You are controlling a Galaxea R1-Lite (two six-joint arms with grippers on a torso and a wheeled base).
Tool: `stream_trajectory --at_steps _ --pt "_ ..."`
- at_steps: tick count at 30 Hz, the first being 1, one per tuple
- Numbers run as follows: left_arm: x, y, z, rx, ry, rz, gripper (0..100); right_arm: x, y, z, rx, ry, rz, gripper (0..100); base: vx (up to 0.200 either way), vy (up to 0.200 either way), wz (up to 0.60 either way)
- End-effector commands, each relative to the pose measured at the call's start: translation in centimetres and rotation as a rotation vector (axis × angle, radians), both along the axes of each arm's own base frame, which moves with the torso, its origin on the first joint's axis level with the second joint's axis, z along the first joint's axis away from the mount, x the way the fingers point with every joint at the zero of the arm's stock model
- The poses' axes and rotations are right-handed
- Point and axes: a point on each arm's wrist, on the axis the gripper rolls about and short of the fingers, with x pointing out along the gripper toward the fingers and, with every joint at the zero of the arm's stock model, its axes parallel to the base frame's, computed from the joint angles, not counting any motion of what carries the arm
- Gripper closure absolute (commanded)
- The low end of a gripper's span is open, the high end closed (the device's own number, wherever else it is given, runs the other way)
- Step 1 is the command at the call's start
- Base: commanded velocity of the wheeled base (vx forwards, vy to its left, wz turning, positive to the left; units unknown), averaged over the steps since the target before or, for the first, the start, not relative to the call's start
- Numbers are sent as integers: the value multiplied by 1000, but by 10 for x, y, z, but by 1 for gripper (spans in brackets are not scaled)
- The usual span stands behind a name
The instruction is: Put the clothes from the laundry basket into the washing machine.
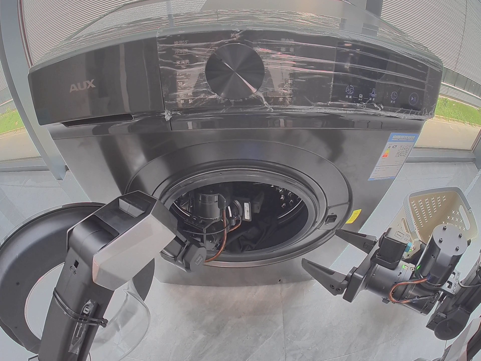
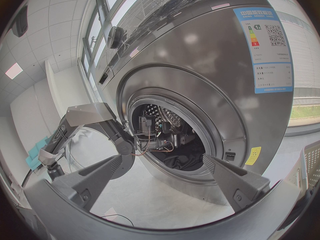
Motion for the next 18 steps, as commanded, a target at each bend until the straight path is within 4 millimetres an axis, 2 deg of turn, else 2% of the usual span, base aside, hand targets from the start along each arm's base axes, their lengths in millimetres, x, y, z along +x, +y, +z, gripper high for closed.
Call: stream_trajectory --at_steps 1,2,3,6,18 --pt "-32 3 5 55 97 -71 0 -1 1 -1 -4 5 5 0 0 0 0" --pt "-32 3 5 55 97 -71 0 -1 1 -1 -4 5 5 0 0 0 0" --pt "-41 5 -7 83 140 -103 0 -1 1 -1 -4 5 5 0 0 0 0" --pt "-49 4 -18 100 178 -141 0 -1 1 -2 -4 7 5 0 0 0 0" --pt "-46 2 -48 123 222 -150 0 0 1 -2 -5 8 5 0 0 0 0"
